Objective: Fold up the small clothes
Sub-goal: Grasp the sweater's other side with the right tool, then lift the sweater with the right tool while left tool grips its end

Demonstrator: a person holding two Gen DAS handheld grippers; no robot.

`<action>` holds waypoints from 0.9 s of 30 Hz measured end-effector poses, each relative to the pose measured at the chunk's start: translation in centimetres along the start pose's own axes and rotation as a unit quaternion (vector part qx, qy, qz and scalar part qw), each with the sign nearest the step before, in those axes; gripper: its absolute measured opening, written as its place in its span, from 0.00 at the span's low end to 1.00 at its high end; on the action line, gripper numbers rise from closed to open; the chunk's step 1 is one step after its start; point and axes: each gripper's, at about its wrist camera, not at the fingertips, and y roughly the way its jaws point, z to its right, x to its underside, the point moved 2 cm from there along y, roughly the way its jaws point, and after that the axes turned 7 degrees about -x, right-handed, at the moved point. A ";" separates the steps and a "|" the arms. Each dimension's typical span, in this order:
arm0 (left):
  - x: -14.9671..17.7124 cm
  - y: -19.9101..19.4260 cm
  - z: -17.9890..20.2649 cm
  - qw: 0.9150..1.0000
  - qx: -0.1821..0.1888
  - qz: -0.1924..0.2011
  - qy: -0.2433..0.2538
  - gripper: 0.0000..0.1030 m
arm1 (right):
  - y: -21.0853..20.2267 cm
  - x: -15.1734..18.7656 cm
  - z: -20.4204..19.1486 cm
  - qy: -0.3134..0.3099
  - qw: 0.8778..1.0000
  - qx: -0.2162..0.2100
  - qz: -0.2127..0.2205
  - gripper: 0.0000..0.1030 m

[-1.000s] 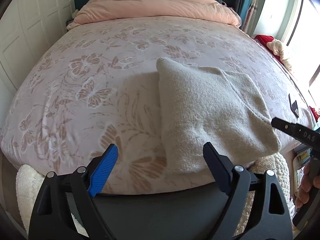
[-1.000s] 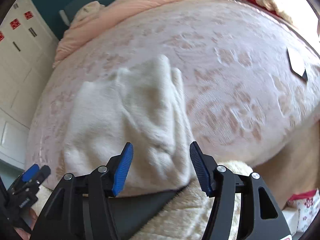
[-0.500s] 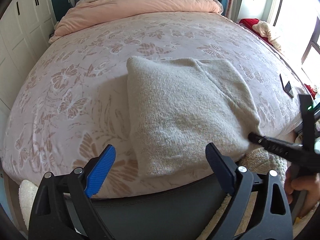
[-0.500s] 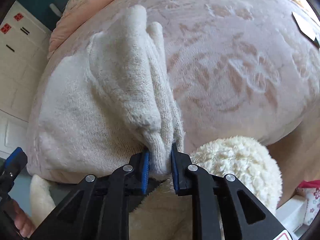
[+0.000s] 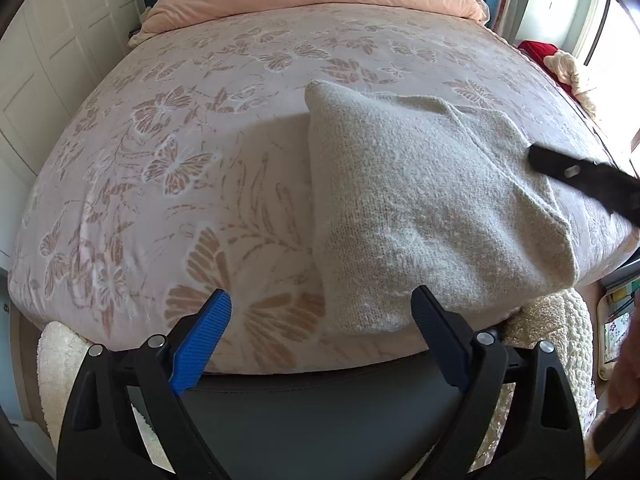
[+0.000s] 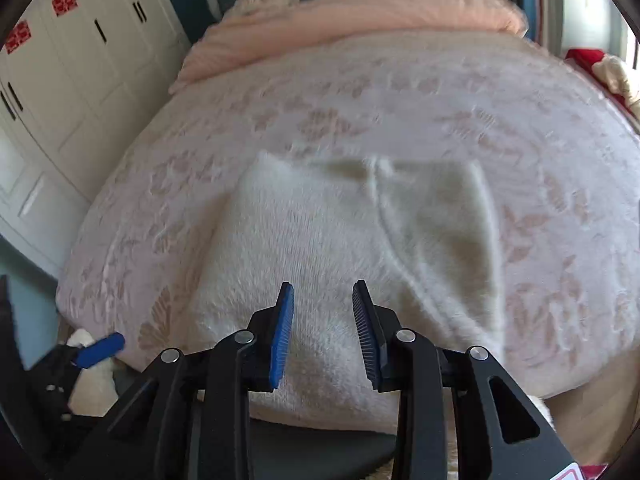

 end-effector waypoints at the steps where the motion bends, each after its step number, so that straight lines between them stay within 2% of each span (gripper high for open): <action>1: 0.0 0.0 -0.1 1.000 -0.001 0.001 0.000 0.86 | 3.4 0.9 0.9 0.007 0.999 0.003 -0.045 0.30; 2: -0.1 -0.1 -0.1 1.000 -0.001 0.002 0.001 0.86 | 4.3 1.3 1.1 0.002 0.999 0.003 -0.032 0.28; 3: -0.2 -0.2 0.0 1.000 0.000 0.003 0.003 0.87 | 3.5 1.3 0.8 -0.002 1.000 0.002 -0.019 0.28; 4: -0.3 -0.3 0.1 1.000 0.003 0.004 0.007 0.86 | 2.2 0.9 0.7 0.002 1.000 -0.003 -0.016 0.28; 6: -0.9 -0.8 0.3 1.000 0.018 0.015 0.013 0.89 | -1.7 0.7 1.4 0.027 0.999 -0.017 0.028 0.32; 8: -1.8 -0.5 0.6 0.999 0.044 0.014 0.007 0.91 | -4.8 0.7 3.3 0.058 0.996 -0.009 0.070 0.64; 10: -2.9 0.6 1.1 0.997 0.078 -0.005 -0.011 0.93 | -6.4 1.1 5.9 0.085 0.991 0.027 0.095 0.71; 12: -4.1 2.5 2.0 0.992 0.113 -0.037 -0.030 0.93 | -5.6 1.5 8.7 0.117 0.990 0.045 0.069 0.72; 14: -5.1 4.5 3.0 0.990 0.123 -0.063 -0.039 0.93 | -4.1 2.2 11.2 0.155 0.987 0.025 0.044 0.72; 16: -5.8 6.0 3.6 0.991 0.111 -0.061 -0.044 0.95 | -2.3 3.0 12.5 0.186 0.982 0.004 0.024 0.72; 19: -6.3 8.3 4.2 0.993 0.091 -0.066 -0.037 0.96 | 0.4 3.8 13.5 0.220 0.974 -0.043 0.005 0.81; 22: -6.2 10.2 4.5 0.992 0.098 -0.073 -0.030 0.96 | 1.7 4.3 13.3 0.228 0.972 -0.058 0.018 0.95; 26: -6.2 11.0 4.3 0.989 0.119 -0.085 -0.036 0.96 | 2.3 3.8 12.3 0.221 0.974 -0.042 0.019 0.95; 27: -6.3 10.9 4.4 0.988 0.117 -0.091 -0.032 0.96 | 2.3 3.7 12.1 0.220 0.974 -0.042 0.021 0.92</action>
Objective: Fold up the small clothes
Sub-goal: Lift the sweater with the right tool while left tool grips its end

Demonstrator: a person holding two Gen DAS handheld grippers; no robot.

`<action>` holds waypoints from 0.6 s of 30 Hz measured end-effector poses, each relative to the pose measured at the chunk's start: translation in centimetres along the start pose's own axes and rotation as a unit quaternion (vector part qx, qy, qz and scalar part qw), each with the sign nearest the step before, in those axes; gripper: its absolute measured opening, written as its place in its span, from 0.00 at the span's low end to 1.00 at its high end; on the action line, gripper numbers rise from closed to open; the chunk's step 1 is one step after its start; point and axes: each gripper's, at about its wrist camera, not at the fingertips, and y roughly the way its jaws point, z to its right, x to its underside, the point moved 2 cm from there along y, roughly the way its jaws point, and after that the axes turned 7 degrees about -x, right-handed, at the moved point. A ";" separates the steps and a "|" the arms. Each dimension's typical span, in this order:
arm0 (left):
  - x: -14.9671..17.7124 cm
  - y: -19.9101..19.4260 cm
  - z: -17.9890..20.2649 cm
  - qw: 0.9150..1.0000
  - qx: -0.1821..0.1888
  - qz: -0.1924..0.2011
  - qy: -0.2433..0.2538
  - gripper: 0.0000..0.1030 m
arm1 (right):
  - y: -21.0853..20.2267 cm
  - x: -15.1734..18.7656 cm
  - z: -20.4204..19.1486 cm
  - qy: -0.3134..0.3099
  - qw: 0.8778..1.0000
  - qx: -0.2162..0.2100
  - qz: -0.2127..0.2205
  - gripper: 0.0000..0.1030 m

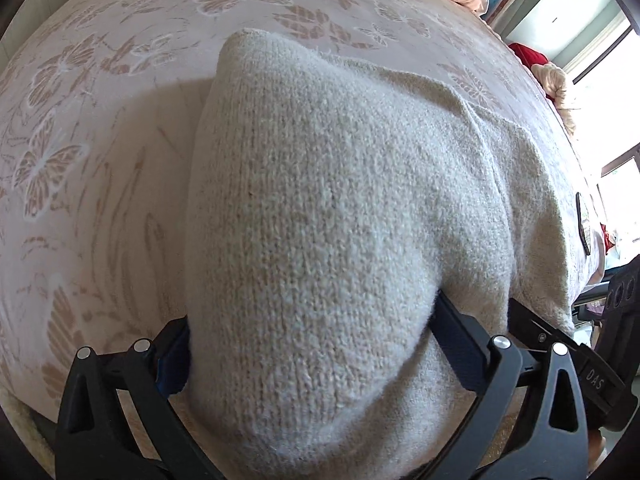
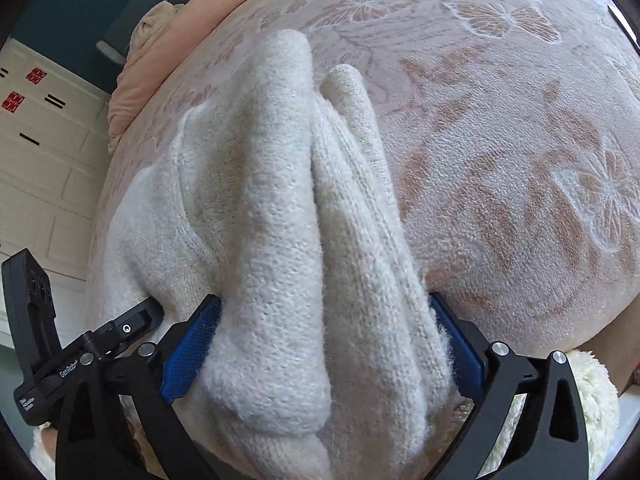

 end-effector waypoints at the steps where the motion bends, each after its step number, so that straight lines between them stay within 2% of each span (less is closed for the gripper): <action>1: -0.1 -0.3 0.2 1.000 -0.003 -0.003 0.003 0.91 | -0.1 -0.1 -0.2 0.000 1.000 -0.012 0.001 0.71; 2: -0.1 -0.8 0.4 1.000 -0.005 -0.005 0.007 0.87 | -0.3 -0.2 -0.5 0.006 1.000 -0.027 0.000 0.55; 4: -0.2 -2.1 1.2 1.000 -0.014 0.000 0.028 0.66 | -1.2 -0.3 -1.1 0.017 0.999 -0.036 0.005 0.37; 5: -0.3 -3.0 1.6 0.999 -0.019 0.005 0.042 0.61 | -2.0 -0.4 -1.6 0.016 0.999 -0.041 0.013 0.34; 6: -0.4 -4.0 1.9 0.998 -0.021 0.013 0.054 0.52 | -2.9 -0.4 -2.2 0.012 0.999 -0.046 0.022 0.33; 7: -0.5 -5.1 2.2 0.998 -0.018 0.021 0.063 0.47 | -3.9 -0.5 -3.1 0.006 0.998 -0.054 0.032 0.32; 9: -0.7 -7.4 2.7 0.997 -0.001 0.036 0.071 0.44 | -6.2 -0.4 -5.4 -0.017 0.996 -0.061 0.057 0.32; 14: -1.6 -14.6 3.8 0.991 0.038 0.093 0.089 0.42 | -13.6 -0.5 -10.4 -0.067 0.986 -0.079 0.130 0.32; 16: -2.1 -18.1 4.0 0.986 0.058 0.127 0.096 0.42 | -17.0 -0.6 -12.1 -0.080 0.978 -0.096 0.169 0.32; 18: -2.6 -22.0 4.2 0.976 0.076 0.171 0.108 0.42 | -20.7 -0.7 -14.2 -0.100 0.966 -0.116 0.209 0.32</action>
